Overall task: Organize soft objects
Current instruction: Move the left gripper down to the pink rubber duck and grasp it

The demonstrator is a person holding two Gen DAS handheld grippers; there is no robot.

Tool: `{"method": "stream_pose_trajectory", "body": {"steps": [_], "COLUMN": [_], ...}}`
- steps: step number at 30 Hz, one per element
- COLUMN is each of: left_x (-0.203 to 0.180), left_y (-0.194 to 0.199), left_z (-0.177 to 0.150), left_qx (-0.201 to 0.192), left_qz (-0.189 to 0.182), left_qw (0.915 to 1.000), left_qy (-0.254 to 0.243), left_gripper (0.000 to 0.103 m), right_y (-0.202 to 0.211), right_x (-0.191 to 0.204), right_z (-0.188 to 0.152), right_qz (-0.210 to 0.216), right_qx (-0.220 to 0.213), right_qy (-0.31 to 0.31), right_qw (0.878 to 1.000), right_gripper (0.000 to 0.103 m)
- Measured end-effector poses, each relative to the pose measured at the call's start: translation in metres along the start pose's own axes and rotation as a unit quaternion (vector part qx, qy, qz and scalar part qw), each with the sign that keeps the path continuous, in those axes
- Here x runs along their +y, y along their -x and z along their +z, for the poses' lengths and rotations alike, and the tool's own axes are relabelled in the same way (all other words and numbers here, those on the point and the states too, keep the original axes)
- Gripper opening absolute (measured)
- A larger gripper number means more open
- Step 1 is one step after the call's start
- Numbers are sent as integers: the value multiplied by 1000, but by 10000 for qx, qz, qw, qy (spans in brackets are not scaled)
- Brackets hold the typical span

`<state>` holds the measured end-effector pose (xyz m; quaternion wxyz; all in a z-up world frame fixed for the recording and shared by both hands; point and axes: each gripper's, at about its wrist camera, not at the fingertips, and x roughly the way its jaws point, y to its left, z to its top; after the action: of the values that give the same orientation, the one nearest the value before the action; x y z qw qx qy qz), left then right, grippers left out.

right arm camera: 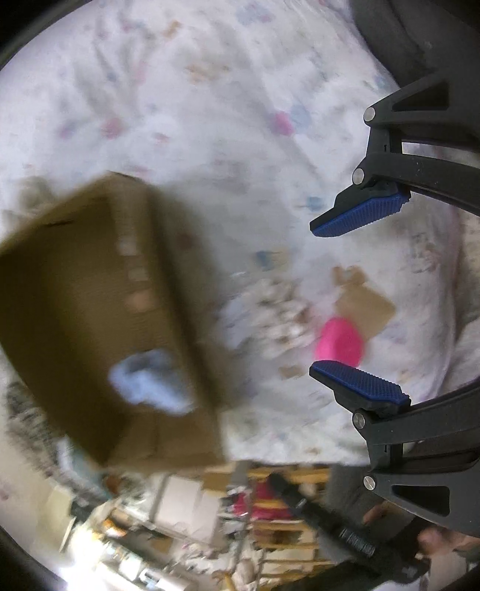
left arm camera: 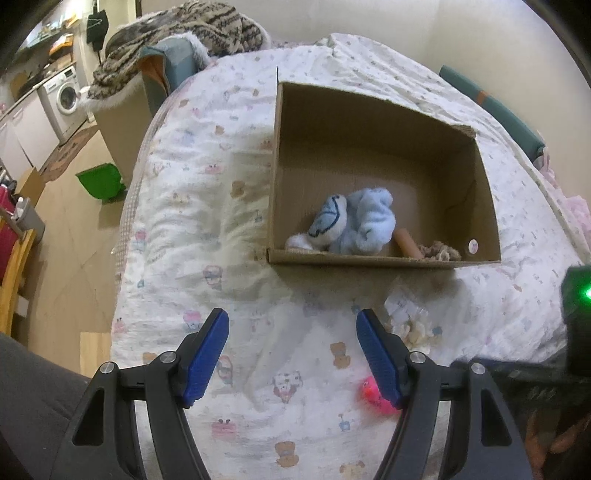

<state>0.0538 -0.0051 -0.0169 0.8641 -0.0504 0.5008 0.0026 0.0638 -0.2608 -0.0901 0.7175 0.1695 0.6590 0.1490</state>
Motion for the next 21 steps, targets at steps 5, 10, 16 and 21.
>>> {"method": "stream_pose_trajectory", "body": {"steps": [5,10,16,21], "left_x": [-1,-3,-9,-18], "left_y": [-10,-14,-19,-26], "left_z": [0,0,-2,-8], "left_qx": [123,177,257,491], "left_qz": [6,-21,-75,-293], "left_qw": [9999,9998,9996,9982], "left_qy": [93,86,-8,-168], "left_gripper": [69,69,69,69], "right_y": [-29,-46,-41,-22], "right_x": [3,12,27,23], "right_z": [-3,-7,-9,-2], "right_qz": [305,147,31,34], "right_qx": [645,894,626,157], "right_qy": [-54,202,559,476], "right_qw": [9974,9957,9965,9987], "right_gripper": [49,37,11,10]}}
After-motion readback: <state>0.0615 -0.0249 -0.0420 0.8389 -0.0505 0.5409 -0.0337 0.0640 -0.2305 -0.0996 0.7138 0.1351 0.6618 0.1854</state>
